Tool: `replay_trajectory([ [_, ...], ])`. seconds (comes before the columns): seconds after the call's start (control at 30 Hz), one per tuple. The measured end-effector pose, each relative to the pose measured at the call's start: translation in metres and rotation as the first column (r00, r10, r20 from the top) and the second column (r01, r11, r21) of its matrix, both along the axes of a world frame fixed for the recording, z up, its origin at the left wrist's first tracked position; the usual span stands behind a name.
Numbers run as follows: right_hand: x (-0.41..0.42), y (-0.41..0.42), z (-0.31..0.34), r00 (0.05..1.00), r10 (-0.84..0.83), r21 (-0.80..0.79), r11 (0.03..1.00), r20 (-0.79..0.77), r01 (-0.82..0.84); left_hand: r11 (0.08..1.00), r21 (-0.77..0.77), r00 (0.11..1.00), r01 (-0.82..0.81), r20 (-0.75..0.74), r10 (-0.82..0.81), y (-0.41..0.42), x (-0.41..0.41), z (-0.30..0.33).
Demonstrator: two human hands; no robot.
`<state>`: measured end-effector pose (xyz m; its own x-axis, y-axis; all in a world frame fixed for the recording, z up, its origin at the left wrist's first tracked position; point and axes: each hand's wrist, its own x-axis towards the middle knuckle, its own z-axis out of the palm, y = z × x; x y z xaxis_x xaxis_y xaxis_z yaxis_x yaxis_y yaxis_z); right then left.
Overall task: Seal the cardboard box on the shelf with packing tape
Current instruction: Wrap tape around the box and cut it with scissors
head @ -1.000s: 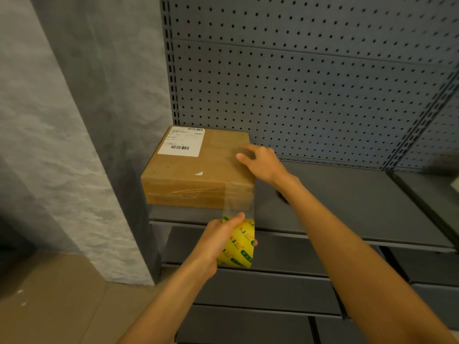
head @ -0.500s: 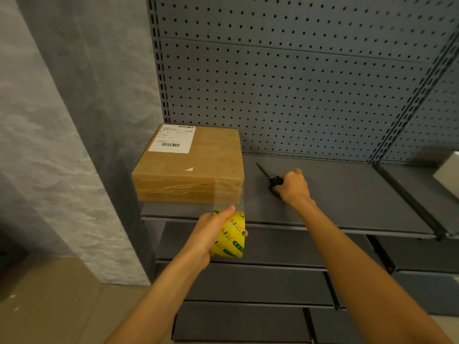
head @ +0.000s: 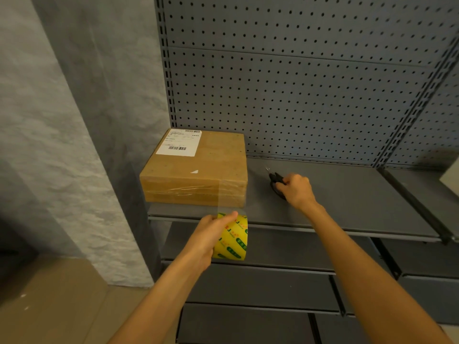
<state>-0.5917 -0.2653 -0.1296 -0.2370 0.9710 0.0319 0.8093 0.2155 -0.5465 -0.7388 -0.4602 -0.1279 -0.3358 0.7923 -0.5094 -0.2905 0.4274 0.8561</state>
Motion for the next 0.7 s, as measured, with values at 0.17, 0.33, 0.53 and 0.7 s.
replay_trajectory([
  [0.17,0.013,-0.019,0.019,0.946,0.1,-0.036,0.993,-0.309,-0.117,0.997,0.03,0.997,-0.078,0.01,0.078,0.001,0.0,-0.004],
  [0.33,0.029,-0.035,0.032,0.922,0.161,-0.21,0.946,-0.352,-0.246,0.996,0.071,0.998,-0.056,0.03,0.054,-0.003,-0.002,-0.004],
  [0.53,0.043,-0.046,0.046,0.903,0.375,-0.356,0.831,-0.208,-0.427,0.993,0.115,0.999,-0.034,0.033,0.03,-0.005,-0.005,-0.006],
  [0.7,0.056,-0.038,0.052,0.89,0.448,-0.447,0.781,-0.087,-0.436,0.991,0.128,0.999,-0.041,0.007,0.04,-0.007,-0.005,-0.008],
])
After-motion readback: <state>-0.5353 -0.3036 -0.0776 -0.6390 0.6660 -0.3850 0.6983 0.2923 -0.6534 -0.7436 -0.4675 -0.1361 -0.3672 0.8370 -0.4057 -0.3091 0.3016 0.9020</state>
